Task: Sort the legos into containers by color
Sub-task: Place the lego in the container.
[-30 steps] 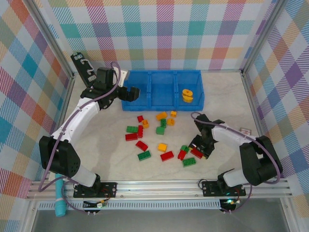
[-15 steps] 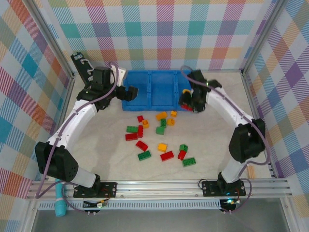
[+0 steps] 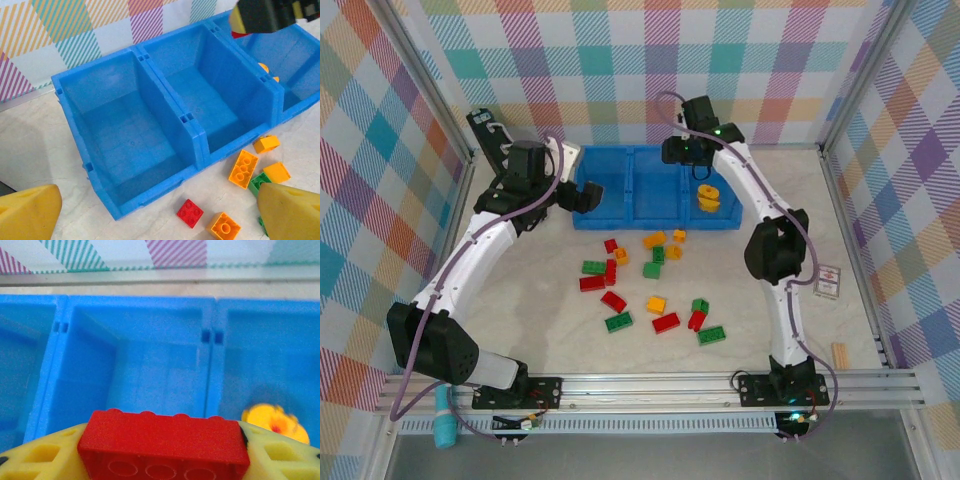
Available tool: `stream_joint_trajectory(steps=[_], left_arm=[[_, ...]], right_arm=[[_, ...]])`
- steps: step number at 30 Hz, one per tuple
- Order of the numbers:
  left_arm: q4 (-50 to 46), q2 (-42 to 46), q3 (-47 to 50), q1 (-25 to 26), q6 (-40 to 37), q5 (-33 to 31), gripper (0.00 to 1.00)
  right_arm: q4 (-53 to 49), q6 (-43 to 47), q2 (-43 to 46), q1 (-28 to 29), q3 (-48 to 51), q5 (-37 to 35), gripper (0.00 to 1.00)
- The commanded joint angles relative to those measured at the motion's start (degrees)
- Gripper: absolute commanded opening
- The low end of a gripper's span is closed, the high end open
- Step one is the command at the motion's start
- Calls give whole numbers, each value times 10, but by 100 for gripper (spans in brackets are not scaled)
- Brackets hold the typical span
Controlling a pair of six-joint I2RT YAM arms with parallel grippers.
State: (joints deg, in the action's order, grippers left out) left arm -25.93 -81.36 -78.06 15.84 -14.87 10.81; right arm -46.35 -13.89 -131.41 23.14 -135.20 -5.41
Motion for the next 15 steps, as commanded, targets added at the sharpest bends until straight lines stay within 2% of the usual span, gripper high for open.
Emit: stream_joint_trajectory(steps=[1, 9, 15], left_arm=[[-9, 16, 7, -5, -14, -4, 100], [2, 24, 25, -5, -14, 5, 100], [0, 29, 23, -5, -17, 1, 100]], right_arm=[[52, 60, -18, 18, -36, -15, 48], [85, 105, -67, 36, -35, -19, 51], [72, 136, -110, 47, -53, -34, 51]])
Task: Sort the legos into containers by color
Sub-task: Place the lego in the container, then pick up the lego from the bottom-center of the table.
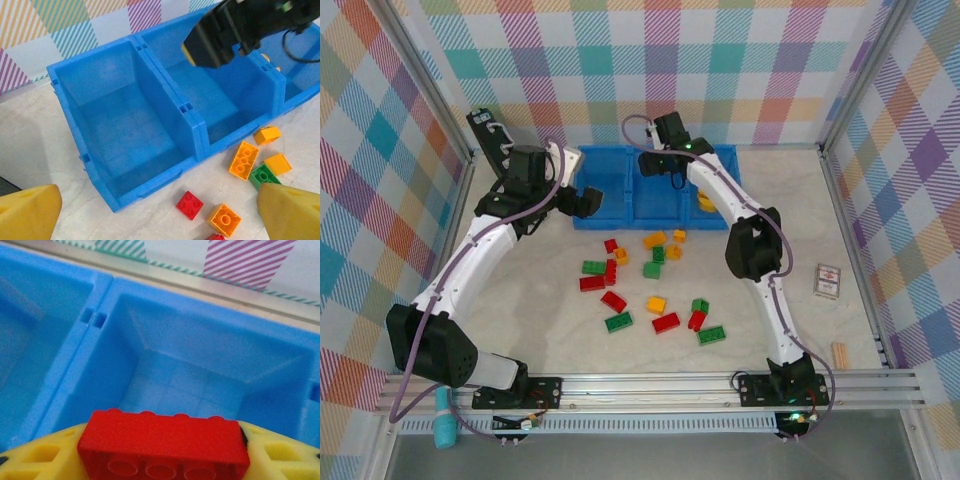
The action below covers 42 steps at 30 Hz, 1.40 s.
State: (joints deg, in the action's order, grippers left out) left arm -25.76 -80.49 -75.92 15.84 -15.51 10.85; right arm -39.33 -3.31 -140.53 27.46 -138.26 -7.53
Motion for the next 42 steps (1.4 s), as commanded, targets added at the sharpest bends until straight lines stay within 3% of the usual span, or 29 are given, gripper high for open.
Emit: stream_joint_trajectory(steps=[1, 10, 16, 19, 25, 29, 35, 42], left_arm=[[-3, 20, 1, -5, -12, 0, 100], [-7, 25, -2, -5, -14, -1, 100], [-10, 25, -8, -5, -13, 5, 100], [-7, 25, -9, -5, -9, 9, 100], [0, 26, -10, -5, -1, 21, 100], [-2, 36, -10, -4, 2, 27, 100], [-2, 46, -8, -4, 3, 29, 100], [0, 43, -6, -2, 4, 30, 100]], right_arm=[[0, 31, -22, 4, -23, -15, 51], [-5, 29, -41, 9, -9, -20, 57], [-13, 26, -24, 11, -5, -27, 75], [-14, 28, 9, 14, 14, -35, 85], [-6, 31, 119, 18, 102, 0, 88], [-55, 25, 192, 25, 154, -1, 88], [-106, -25, 383, 47, 379, -40, 89], [-140, -195, 658, 98, 706, -34, 88]])
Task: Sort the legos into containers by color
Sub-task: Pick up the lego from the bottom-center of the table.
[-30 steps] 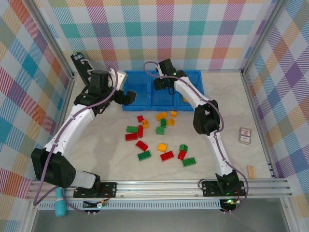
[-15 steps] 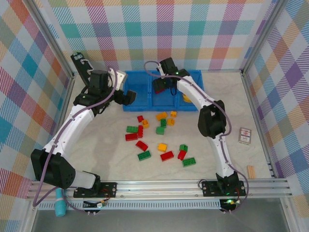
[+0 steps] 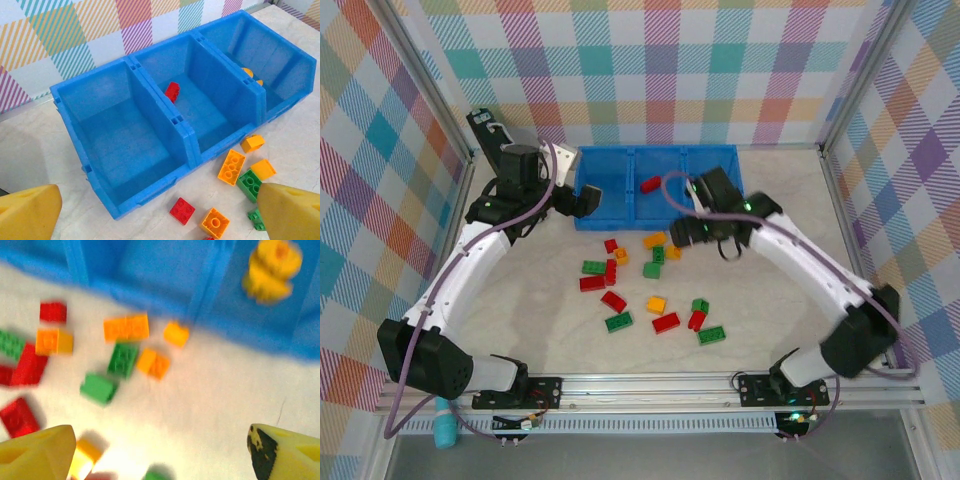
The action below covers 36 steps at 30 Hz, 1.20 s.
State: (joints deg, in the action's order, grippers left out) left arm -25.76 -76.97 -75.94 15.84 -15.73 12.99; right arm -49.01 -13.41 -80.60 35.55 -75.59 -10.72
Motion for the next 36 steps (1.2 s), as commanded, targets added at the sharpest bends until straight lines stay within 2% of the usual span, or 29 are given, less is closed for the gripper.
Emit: stream_joint_trajectory(steps=[1, 6, 9, 12, 16, 20, 36], left_arm=[[0, 7, -5, -2, 5, 7, 100], [1, 12, -1, -1, 7, 12, 100], [5, 16, 4, 1, 9, 14, 100], [6, 20, 6, 2, 10, 15, 100], [5, 25, 9, 4, 9, 9, 100], [3, 30, 11, 5, 5, 5, 100], [6, 27, 17, 6, 3, -2, 100]], right_arm=[[-43, -121, 95, 29, 123, -1, 87], [-21, -227, 220, 102, 265, -13, 88], [2, -251, 243, 128, 315, -6, 88], [22, -249, 225, 150, 344, 5, 88], [17, -253, 159, 181, 351, -11, 90], [20, -256, 117, 193, 351, -22, 90], [60, -295, 86, 200, 399, -12, 88]])
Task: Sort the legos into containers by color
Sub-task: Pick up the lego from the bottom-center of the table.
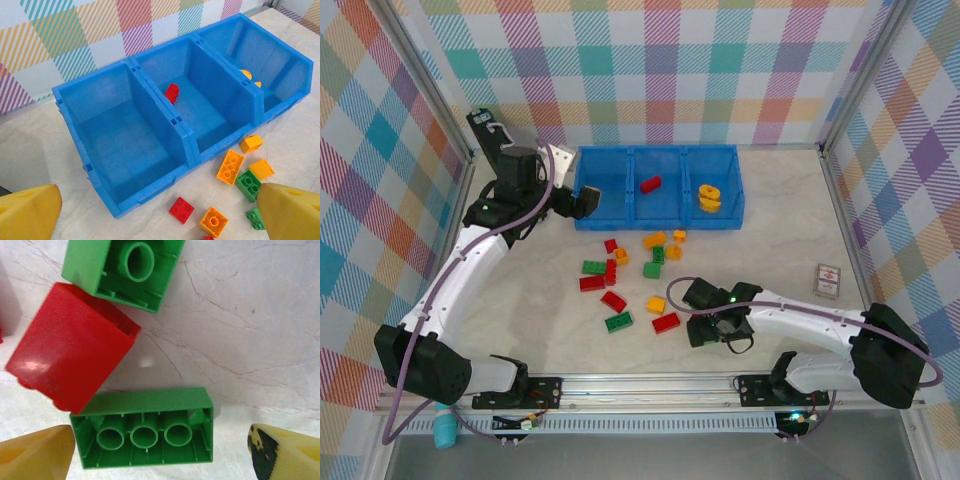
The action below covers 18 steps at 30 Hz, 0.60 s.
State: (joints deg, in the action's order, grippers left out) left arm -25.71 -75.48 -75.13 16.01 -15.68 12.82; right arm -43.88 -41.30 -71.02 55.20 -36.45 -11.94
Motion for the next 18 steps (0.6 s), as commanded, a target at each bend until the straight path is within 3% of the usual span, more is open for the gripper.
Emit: stream_joint_trajectory(steps=[1, 4, 11, 15, 18], left_arm=[[6, 11, 10, 4, 2, 0, 100], [5, 10, 9, 4, 1, -2, 100], [3, 8, 10, 4, -1, -7, 100], [-8, 8, -3, 4, -9, -13, 100], [-15, 20, -10, 4, -20, -28, 100]], right_arm=[[13, -17, -14, 4, 9, 0, 87], [26, -17, -31, 5, 11, 5, 82], [3, -9, -54, 9, -17, 1, 58], [-116, 77, -63, -39, -166, -56, 50], [-132, 185, -74, -88, -288, -77, 51]])
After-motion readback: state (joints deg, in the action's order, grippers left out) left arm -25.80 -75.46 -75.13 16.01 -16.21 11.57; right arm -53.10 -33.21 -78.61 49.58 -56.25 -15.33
